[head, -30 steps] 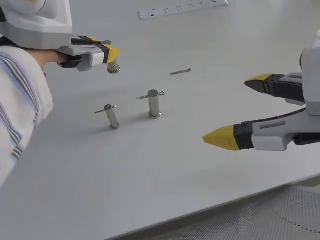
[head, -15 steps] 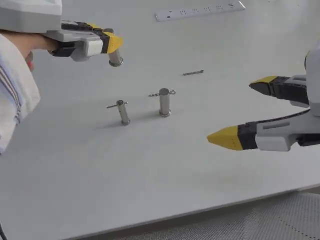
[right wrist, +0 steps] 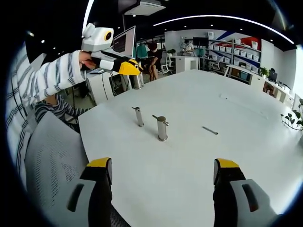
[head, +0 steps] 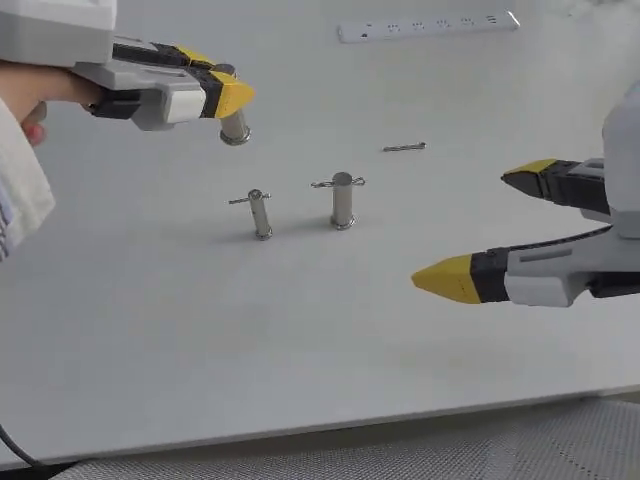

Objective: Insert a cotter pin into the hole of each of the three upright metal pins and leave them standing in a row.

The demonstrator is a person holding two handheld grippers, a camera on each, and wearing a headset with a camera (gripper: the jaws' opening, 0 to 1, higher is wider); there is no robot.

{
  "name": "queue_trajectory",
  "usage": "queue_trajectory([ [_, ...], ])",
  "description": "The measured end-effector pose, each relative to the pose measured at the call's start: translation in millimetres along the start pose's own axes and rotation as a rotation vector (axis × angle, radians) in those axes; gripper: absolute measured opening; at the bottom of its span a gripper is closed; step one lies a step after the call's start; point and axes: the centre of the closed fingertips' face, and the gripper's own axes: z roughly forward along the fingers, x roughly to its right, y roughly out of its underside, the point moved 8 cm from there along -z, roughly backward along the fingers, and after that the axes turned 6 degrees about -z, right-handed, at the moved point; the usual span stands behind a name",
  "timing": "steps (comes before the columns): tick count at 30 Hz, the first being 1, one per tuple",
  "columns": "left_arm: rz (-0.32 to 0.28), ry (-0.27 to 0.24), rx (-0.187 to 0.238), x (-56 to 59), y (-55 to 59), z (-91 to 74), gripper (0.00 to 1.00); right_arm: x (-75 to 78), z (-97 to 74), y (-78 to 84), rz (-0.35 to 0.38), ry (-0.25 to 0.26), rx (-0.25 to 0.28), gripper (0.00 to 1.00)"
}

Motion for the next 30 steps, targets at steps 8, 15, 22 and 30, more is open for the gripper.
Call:
queue_trajectory([
  [8,-0.027,0.017,-0.008,16.8,8.1,-5.5,0.09,1.3,-2.0,1.2,0.001,0.003,-0.002,0.88],
  [15,-0.015,0.041,-0.021,35.8,24.2,-4.5,0.09,0.9,-1.6,1.3,0.011,0.0,0.004,0.88],
  [22,-0.058,0.059,-0.037,55.7,41.5,0.3,0.09,0.6,0.0,0.6,0.006,-0.004,0.01,0.88],
  [30,-0.063,0.058,-0.047,65.7,54.1,12.5,0.09,-0.1,2.7,1.4,0.011,-0.012,0.006,0.88],
])
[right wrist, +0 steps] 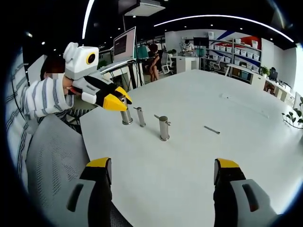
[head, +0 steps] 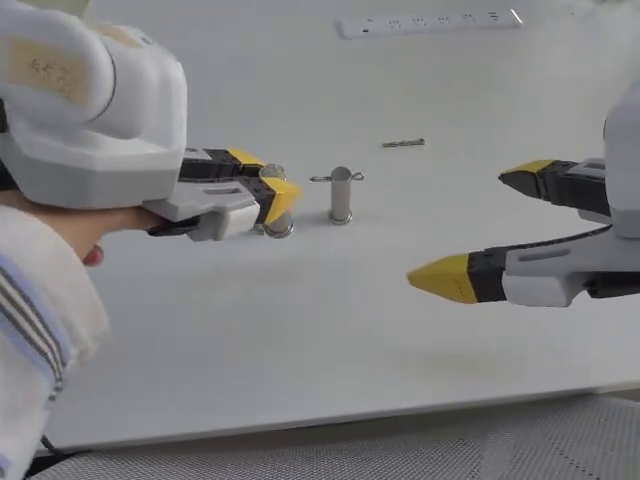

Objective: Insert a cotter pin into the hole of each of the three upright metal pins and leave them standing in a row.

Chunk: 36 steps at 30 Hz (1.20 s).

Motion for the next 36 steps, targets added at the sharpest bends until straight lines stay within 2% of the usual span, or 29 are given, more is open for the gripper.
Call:
queue_trajectory([
  [3,0.007,0.0,-0.01,7.7,4.5,3.8,0.09,0.7,-0.6,0.3,-0.007,0.002,-0.007,0.88],
  [6,0.003,-0.004,-0.01,10.1,9.0,6.5,0.09,1.1,-2.0,0.3,-0.001,0.003,-0.004,0.88],
  [14,-0.018,-0.025,0.008,12.7,16.0,15.2,0.09,1.5,-0.9,2.9,0.001,0.004,-0.013,0.88],
  [21,-0.002,-0.023,-0.025,16.9,27.1,23.4,0.09,4.4,-2.7,5.2,0.008,0.011,-0.015,0.88],
  [36,-0.024,-0.024,-0.039,21.9,38.4,34.9,0.09,3.3,-0.1,8.2,0.015,0.0,-0.019,0.88],
])
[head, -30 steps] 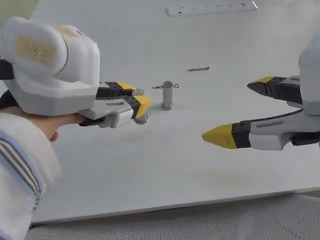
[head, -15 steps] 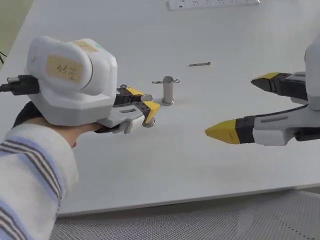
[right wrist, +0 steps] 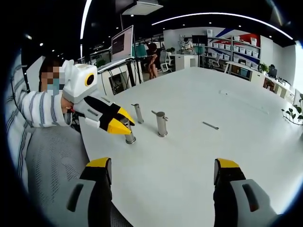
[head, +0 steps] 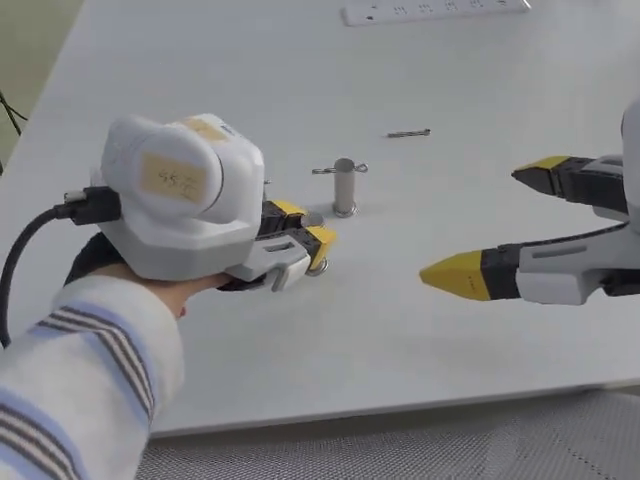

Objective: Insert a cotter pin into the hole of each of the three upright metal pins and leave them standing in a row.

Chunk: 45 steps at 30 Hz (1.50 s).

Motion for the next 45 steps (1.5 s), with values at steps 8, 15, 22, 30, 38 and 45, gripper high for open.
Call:
queue_trajectory([
  [8,-0.004,0.001,-0.008,-0.2,3.9,4.6,0.09,-0.6,0.5,1.0,0.002,-0.002,-0.007,0.88],
  [15,0.008,0.006,0.004,1.9,6.3,10.5,0.09,-1.6,0.9,1.3,0.002,-0.005,-0.012,0.88],
  [22,-0.004,0.001,0.019,1.8,8.1,9.9,0.1,-2.2,2.0,-0.2,0.0,-0.009,-0.015,0.88],
  [30,0.004,0.004,0.032,2.5,9.2,9.7,0.1,-5.2,4.4,-1.0,-0.003,-0.017,-0.019,0.87],
  [38,0.036,0.017,0.023,2.1,9.2,9.6,0.13,-5.2,4.6,0.8,-0.004,-0.023,-0.029,0.87],
  [45,0.006,0.087,0.097,5.2,-7.4,-2.7,0.38,-6.0,5.5,1.0,-0.007,-0.031,-0.032,0.87],
])
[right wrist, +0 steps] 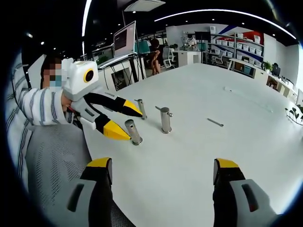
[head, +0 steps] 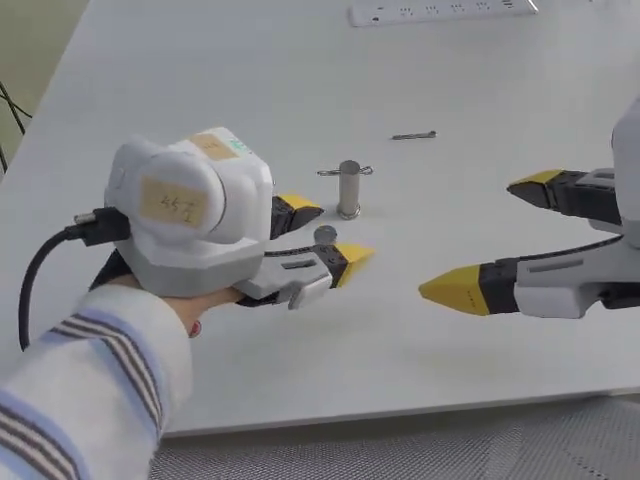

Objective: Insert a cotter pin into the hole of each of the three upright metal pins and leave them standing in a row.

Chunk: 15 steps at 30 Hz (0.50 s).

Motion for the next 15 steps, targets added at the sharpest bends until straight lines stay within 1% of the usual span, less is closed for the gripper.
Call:
queue_trajectory([
  [2,-0.011,0.005,0.011,-1.2,-3.4,-4.1,0.43,-0.4,0.5,-0.2,-0.005,-0.003,0.002,0.86],
  [3,-0.009,0.007,0.017,-1.6,-4.4,-6.0,0.47,-0.5,0.5,-0.1,-0.005,-0.005,-0.001,0.87],
  [5,-0.008,0.026,0.019,-1.3,-5.8,-9.5,0.53,-0.2,0.5,-0.1,-0.004,-0.005,-0.003,0.87],
  [8,-0.008,0.047,0.023,-1.8,-6.6,-16.9,0.57,1.3,-0.1,-0.4,0.0,-0.001,-0.004,0.87],
  [10,0.0,0.044,0.021,-3.3,-6.5,-21.4,0.59,1.9,-0.5,-0.6,0.001,0.0,-0.004,0.87],
  [12,-0.011,0.047,0.018,-5.0,-6.9,-26.1,0.68,2.2,-1.1,-0.4,-0.005,0.0,-0.011,0.87],
  [14,-0.014,0.05,0.022,-5.1,-7.9,-30.3,0.78,2.4,-1.6,-0.4,-0.006,0.002,-0.014,0.87],
  [15,-0.014,0.053,0.027,-5.3,-8.8,-33.4,0.81,2.7,-1.9,-0.4,-0.004,0.003,-0.014,0.87],
])
